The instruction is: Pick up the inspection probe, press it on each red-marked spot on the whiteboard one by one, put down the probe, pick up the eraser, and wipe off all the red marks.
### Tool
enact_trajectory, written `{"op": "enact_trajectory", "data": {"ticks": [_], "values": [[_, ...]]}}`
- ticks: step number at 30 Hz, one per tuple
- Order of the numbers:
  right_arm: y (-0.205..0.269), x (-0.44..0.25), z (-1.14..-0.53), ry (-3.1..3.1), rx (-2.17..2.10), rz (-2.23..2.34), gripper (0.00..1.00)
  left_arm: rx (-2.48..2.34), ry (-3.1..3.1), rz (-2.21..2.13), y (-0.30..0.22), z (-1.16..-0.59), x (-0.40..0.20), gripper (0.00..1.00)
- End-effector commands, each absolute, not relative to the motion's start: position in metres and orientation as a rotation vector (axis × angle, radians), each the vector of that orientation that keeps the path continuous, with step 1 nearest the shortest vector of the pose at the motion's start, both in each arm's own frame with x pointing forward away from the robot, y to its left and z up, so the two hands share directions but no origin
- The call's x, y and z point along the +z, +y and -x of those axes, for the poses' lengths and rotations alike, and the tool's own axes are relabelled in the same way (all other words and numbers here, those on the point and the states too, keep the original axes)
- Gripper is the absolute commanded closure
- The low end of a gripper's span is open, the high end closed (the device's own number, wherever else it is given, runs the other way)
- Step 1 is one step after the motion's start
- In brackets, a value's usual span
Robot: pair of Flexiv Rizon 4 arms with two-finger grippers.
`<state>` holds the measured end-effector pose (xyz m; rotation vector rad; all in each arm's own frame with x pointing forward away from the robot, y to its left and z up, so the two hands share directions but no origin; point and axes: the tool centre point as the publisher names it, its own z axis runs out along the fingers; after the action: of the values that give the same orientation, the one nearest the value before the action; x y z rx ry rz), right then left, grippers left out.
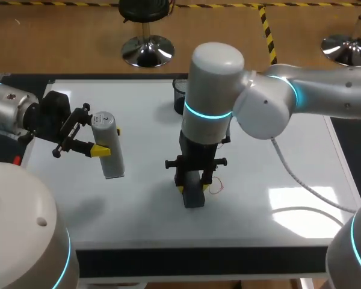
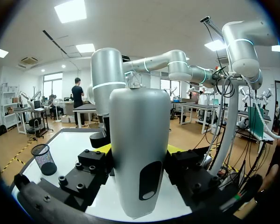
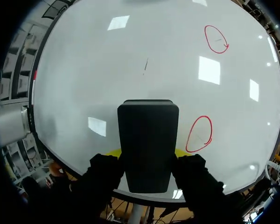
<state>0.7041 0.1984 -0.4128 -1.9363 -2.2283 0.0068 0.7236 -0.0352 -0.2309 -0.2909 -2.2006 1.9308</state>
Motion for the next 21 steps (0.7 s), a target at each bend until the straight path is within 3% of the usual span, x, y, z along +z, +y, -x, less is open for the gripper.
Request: {"op": "enact_trajectory", "data": {"ticks": [1, 21], "values": [[0.197, -0.423, -0.708, -2.22, 0.018, 1.926, 1.0, 1.933, -2.202, 0.292, -0.035, -0.723, -0.229, 1.0], [0.152, -0.448, -0.72, -2.123, 0.093, 1.974, 1.0, 1.933, -2.202, 0.292, -0.035, -0.723, -0.229, 1.0]]}}
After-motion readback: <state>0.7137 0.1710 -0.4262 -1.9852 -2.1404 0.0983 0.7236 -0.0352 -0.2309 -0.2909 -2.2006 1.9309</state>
